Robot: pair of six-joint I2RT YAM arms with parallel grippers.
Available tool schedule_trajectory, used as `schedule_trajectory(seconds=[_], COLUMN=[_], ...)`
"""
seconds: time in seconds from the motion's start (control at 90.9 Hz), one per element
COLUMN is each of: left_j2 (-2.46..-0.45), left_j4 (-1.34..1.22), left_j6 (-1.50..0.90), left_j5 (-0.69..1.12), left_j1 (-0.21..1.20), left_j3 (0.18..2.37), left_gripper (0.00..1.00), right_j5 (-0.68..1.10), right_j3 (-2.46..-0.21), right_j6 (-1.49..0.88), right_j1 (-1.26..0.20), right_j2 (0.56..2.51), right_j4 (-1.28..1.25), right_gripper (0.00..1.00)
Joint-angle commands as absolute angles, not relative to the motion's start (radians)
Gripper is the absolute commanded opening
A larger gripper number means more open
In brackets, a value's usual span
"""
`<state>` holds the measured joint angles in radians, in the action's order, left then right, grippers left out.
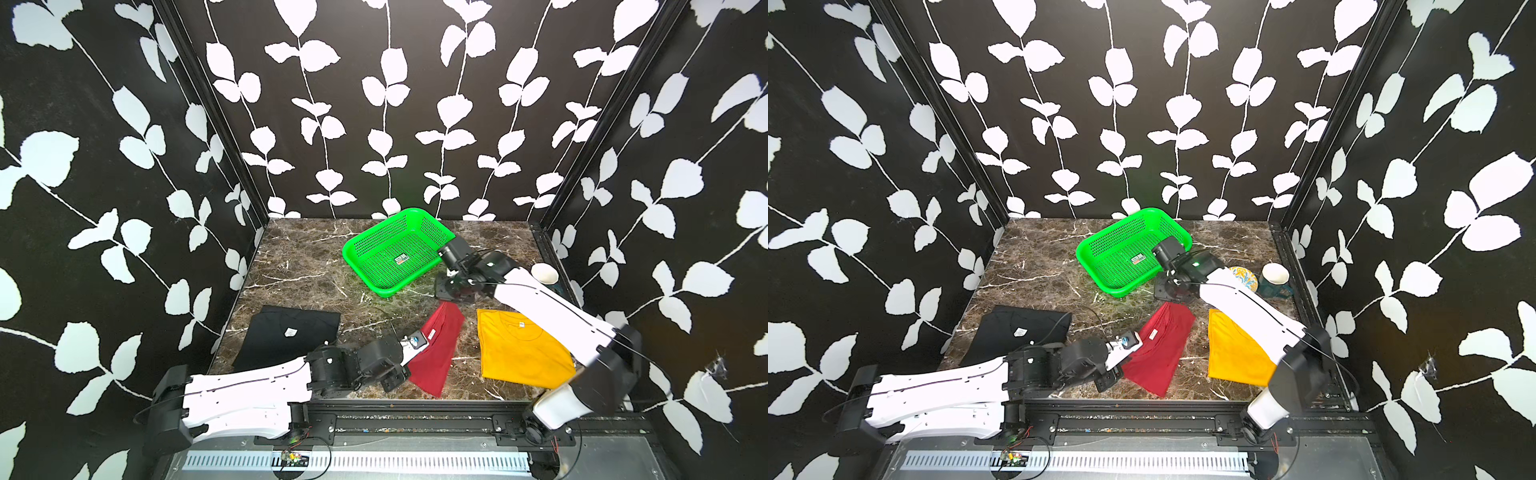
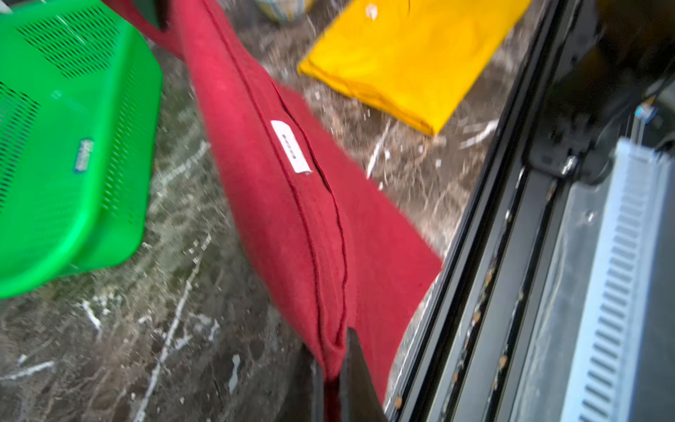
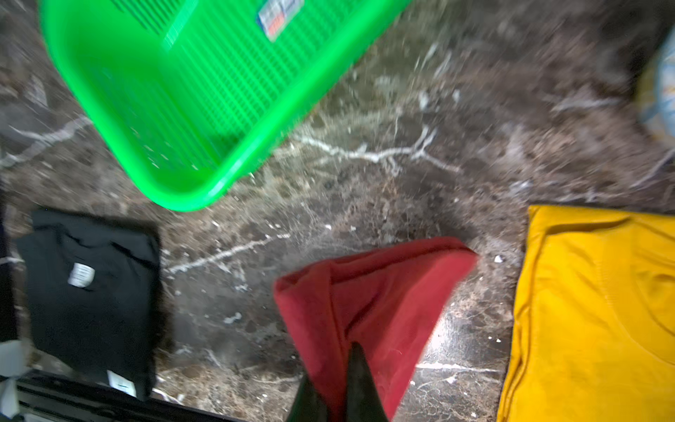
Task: Put the folded t-shirts into the basket
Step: Pick up the T-shirt from the center of the board, then move the bin to the center of the board.
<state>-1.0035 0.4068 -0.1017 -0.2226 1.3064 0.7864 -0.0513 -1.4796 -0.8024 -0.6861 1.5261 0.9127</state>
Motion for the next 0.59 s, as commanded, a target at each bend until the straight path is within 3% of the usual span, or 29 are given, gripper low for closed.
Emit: schedule_trajectory(seconds=[0.0, 0.275, 0.583], left_j2=[-0.942, -1.067, -1.16], left_j4=[0.424, 0.573, 0.507], left_j6=[-0.135, 0.025, 0.159], left_j5=[-0.121, -0.135, -0.183], left_j1=[1.233, 1.073, 0.943], left_j3=[0.865, 1.098, 1.208], left_gripper=[0.0, 0.0, 0.0], right_j5=[-0.208, -0.23, -0.129], right_j3=[-1.529, -1.534, -1.646], right_j6=[-0.834, -0.976, -1.045], right_j1=[-0.674, -0.597, -0.502], right_j2=[1.477, 1.451, 1.631], right_j4=[0.9, 0.792, 0.691], right_gripper=[0.02, 0.02, 0.04])
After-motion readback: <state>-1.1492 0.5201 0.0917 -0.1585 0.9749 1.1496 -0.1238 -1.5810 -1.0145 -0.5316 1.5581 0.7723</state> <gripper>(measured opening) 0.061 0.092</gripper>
